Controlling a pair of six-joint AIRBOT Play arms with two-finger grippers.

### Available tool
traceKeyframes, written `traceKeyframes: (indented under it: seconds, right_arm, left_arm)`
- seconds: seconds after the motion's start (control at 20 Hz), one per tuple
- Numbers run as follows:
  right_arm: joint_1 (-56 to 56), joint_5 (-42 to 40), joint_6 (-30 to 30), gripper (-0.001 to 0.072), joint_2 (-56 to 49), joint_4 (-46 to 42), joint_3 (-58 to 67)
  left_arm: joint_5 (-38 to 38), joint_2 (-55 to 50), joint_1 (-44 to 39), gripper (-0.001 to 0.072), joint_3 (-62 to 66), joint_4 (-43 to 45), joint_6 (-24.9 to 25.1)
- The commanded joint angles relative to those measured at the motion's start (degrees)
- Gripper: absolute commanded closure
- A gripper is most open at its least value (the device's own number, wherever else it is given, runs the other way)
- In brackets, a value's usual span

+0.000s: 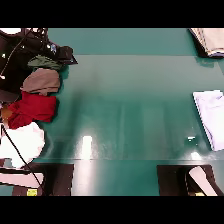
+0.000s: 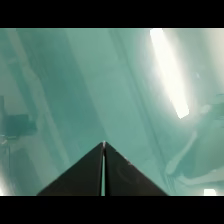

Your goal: Fold the shirts.

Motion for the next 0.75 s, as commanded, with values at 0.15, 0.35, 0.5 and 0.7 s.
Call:
traceKeyframes:
  seconds: [0.15, 0.35, 0.5, 0.7]
  right_arm:
    - [21.7, 0.9, 0.0, 0.0210, 0.0, 16.1, 5.4]
    - [36.7, -2.5, 0.0, 0.0696, 0.0, 15.2, 7.7]
    - [43.4, -4.7, 0.0, 0.0696, 0.0, 15.2, 7.9]
    - [46.2, -4.4, 0.0, 0.0696, 0.0, 15.3, 7.9]
  left_arm:
    - [1.9, 0.0, 0.0, 0.0682, 0.0, 0.0, 0.1]
    - [2.1, 0.0, 0.0, 0.0682, 0.0, 0.0, 0.1]
    - [2.1, 0.0, 0.0, 0.0682, 0.0, 0.0, 0.1]
    - [2.1, 0.0, 0.0, 0.0682, 0.0, 0.0, 0.1]
